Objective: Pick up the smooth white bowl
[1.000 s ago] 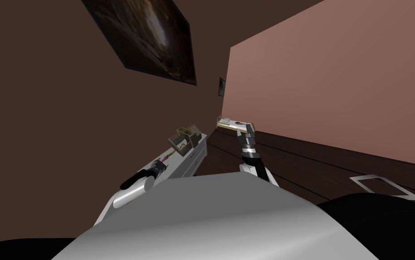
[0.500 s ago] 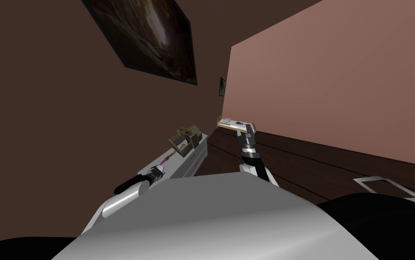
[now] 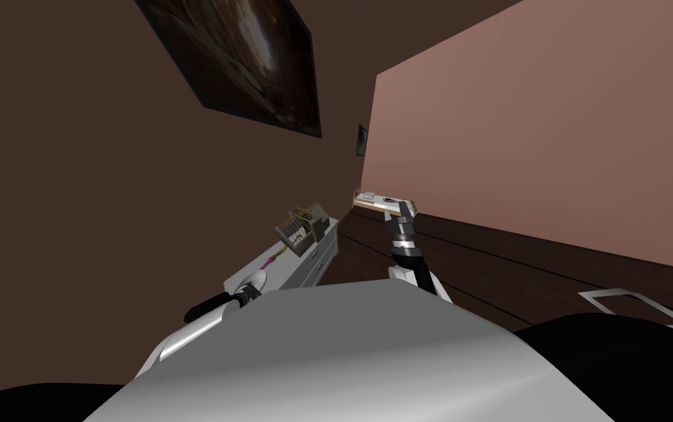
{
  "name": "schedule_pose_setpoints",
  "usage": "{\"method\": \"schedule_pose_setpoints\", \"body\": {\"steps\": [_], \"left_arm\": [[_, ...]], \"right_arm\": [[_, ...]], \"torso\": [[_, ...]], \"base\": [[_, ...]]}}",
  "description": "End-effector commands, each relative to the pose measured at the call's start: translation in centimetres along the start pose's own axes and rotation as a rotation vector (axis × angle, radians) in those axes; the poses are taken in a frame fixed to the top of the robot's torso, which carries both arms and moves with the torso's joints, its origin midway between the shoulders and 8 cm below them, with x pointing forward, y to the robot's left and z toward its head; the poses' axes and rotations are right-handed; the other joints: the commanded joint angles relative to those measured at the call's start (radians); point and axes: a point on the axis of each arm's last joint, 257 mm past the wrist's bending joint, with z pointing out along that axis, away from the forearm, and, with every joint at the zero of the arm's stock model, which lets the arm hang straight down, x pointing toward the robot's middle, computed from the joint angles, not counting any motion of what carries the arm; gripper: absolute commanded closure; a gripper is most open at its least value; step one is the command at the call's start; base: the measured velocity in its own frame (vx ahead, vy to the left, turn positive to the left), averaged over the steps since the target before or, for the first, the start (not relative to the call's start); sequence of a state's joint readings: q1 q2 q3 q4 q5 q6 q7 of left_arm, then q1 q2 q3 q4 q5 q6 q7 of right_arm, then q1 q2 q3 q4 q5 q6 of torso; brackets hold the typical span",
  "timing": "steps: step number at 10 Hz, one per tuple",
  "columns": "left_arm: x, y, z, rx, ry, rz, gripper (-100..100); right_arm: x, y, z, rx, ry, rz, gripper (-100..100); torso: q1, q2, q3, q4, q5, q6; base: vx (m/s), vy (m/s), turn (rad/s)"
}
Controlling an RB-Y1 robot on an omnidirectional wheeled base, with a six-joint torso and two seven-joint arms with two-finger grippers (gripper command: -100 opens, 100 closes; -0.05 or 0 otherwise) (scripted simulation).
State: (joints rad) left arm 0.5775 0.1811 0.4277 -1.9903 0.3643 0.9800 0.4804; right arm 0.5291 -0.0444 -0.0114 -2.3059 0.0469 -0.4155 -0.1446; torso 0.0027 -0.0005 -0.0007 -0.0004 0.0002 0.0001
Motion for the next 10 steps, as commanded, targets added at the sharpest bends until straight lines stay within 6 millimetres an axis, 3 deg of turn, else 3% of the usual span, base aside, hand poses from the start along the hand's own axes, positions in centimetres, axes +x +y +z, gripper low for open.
{"method": "schedule_pose_setpoints", "body": {"steps": [1,2,6,7,10], "left_arm": [[0.0,0.0,0.0,0.000,0.000,0.000,0],[0.0,0.2,0.8,0.001,0.001,0.001,-100],[0.0,0.5,1.7,0.000,0.001,0.002,-100],[0.0,0.5,1.7,0.002,0.001,0.003,100],[-0.1,0.4,1.7,0.004,-0.001,0.000,100]], "right_arm": [[0.0,0.0,0.0,0.000,0.000,0.000,0],[0.0,0.0,0.0,0.000,0.000,0.000,0],[0.0,0.0,0.0,0.000,0.000,0.000,0],[0.0,0.0,0.0,0.000,0.000,0.000,0],[0.0,0.0,0.0,0.000,0.000,0.000,0]], "torso": [[0.000,0.000,0.000,0.000,0.000,0.000],[-0.001,0.001,0.000,0.000,0.000,0.000],[0.000,0.000,0.000,0.000,0.000,0.000],[-0.001,0.000,0.000,0.000,0.000,0.000],[-0.001,0.001,0.000,0.000,0.001,0.002]], "base": [[0.000,0.000,0.000],[0.014,0.010,0.009],[0.020,0.015,0.004],[0.000,0.000,0.000],[0.001,0.002,0.004]]}}
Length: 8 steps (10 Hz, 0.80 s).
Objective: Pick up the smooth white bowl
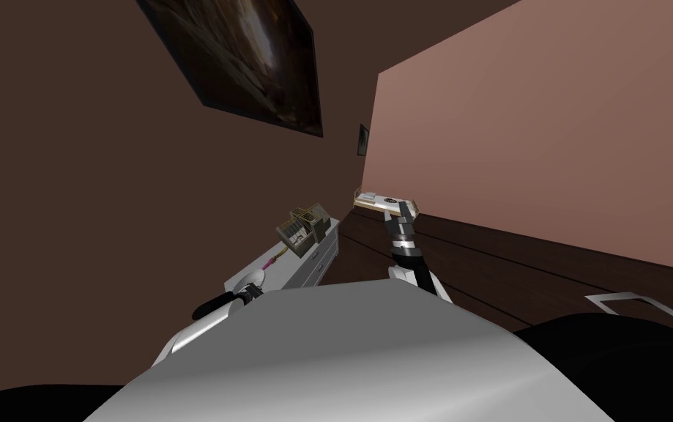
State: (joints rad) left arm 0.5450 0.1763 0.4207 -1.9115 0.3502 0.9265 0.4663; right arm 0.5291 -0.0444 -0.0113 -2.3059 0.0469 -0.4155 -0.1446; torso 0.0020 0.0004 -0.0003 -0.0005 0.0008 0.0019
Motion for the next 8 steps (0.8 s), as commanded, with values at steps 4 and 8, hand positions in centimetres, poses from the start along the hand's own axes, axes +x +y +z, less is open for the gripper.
{"method": "schedule_pose_setpoints", "body": {"steps": [4,8], "left_arm": [[0.1,-0.2,-0.9,-0.003,0.001,0.002,100],[0.1,-0.3,-1.4,-0.005,0.000,0.000,0]], "right_arm": [[0.0,0.0,0.0,0.000,0.000,0.000,0],[0.0,0.0,0.0,0.000,0.000,0.000,0]], "torso": [[-0.002,0.001,0.000,0.000,-0.001,0.000],[-0.002,0.001,0.001,0.000,-0.002,0.000]], "base": [[-0.011,-0.008,-0.010],[-0.014,-0.010,0.000]]}}
